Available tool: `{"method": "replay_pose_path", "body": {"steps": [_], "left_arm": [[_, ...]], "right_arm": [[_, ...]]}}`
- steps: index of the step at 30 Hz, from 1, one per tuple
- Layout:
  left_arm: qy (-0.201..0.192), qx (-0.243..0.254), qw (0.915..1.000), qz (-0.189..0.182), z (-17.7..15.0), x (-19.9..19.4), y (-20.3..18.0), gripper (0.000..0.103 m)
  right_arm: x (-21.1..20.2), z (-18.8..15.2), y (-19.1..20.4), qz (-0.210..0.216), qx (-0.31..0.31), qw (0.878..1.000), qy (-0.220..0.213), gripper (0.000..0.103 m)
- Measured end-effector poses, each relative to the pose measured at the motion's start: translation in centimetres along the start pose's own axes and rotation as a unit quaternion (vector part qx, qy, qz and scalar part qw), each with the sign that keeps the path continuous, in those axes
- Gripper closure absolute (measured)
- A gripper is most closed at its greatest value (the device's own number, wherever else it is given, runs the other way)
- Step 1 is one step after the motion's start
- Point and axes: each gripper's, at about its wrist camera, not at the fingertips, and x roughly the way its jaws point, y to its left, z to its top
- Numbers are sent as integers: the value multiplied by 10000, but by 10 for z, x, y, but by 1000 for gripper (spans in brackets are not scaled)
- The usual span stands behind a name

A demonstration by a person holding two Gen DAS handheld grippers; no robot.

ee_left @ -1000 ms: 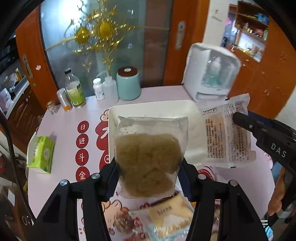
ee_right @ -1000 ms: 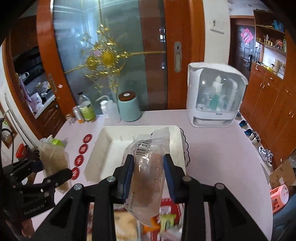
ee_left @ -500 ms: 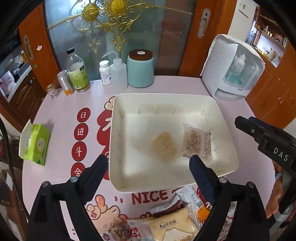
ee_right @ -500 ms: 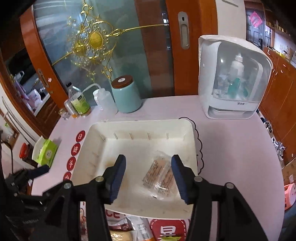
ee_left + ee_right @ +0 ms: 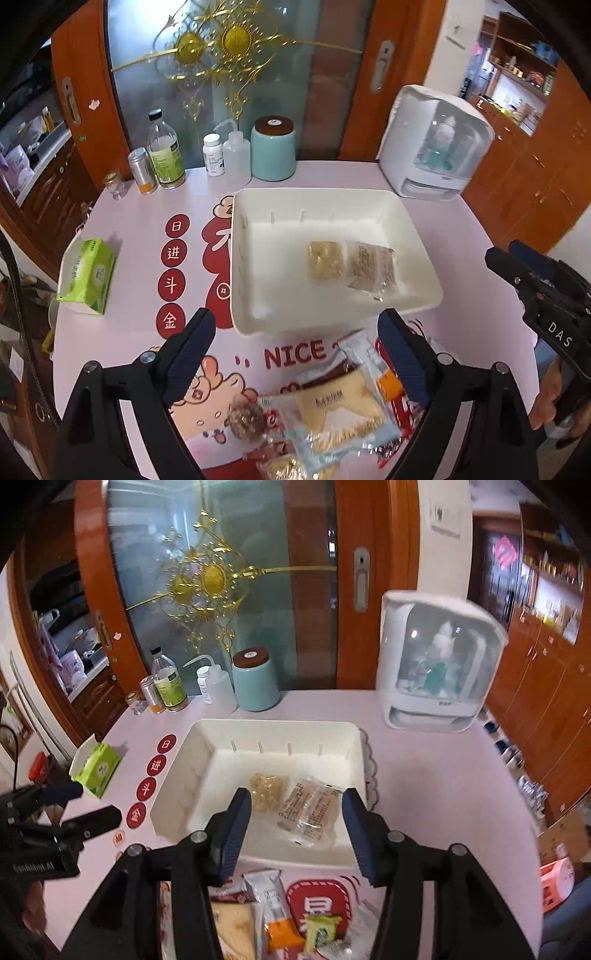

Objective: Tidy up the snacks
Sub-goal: 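Grasp the blue-wrapped bread bag with the left tool while the right tool grasps the white chip bag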

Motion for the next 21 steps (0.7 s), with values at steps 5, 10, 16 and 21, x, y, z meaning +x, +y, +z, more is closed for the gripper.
{"method": "replay_pose_path", "body": {"steps": [5, 10, 16, 21], "left_arm": [[-84, 516, 9985, -139, -26, -27, -14, 14], [-33, 1322, 9903, -414, -58, -37, -36, 13], [293, 2223, 9727, -606, -90, -11, -66, 12], [907, 2663, 9563, -800, -116, 39, -85, 12]], "right_arm": [[-39, -21, 7, -209, -182, 9996, 62, 51], [-60, -43, 0, -301, -66, 9994, 181, 51], [-55, -74, -23, -420, 289, 9972, 548, 51], [-37, -100, -48, -327, 817, 9917, 940, 51]]}}
